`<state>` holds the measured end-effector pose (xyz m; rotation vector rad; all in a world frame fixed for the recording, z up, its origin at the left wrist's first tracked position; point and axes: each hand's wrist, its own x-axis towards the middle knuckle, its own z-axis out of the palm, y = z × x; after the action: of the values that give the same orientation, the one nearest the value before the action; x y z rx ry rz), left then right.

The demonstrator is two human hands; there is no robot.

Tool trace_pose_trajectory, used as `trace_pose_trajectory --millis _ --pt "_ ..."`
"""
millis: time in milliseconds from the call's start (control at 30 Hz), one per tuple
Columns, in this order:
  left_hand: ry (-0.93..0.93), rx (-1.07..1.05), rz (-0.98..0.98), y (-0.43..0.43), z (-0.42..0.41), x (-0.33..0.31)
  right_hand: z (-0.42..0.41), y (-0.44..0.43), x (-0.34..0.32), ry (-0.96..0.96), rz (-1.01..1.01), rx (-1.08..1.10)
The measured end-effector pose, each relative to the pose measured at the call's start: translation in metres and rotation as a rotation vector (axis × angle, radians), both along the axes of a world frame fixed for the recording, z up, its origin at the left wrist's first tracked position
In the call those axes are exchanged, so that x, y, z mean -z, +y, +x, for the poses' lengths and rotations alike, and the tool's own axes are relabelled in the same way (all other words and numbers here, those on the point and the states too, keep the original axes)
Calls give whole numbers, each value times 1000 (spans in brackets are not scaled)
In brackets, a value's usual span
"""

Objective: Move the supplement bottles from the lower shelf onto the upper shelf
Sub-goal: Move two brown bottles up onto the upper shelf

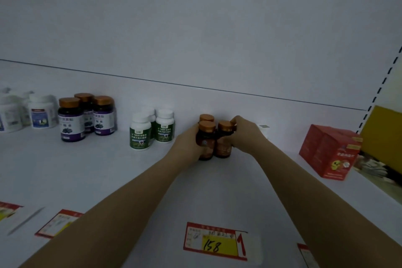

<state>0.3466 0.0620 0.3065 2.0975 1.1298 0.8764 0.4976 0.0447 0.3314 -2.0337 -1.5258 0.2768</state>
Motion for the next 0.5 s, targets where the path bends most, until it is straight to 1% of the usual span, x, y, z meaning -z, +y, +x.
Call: trace_pose_trajectory --millis 200,300,433,500 --pt "64 29 24 7 0 0 2 21 2 -30 4 45" --pt "35 32 -1 12 0 3 0 27 2 -64 8 70" --pt "-15 39 -25 15 0 8 -3 25 -1 24 114 22" --pt "-25 41 -36 17 0 10 -4 23 -3 -3 102 23"
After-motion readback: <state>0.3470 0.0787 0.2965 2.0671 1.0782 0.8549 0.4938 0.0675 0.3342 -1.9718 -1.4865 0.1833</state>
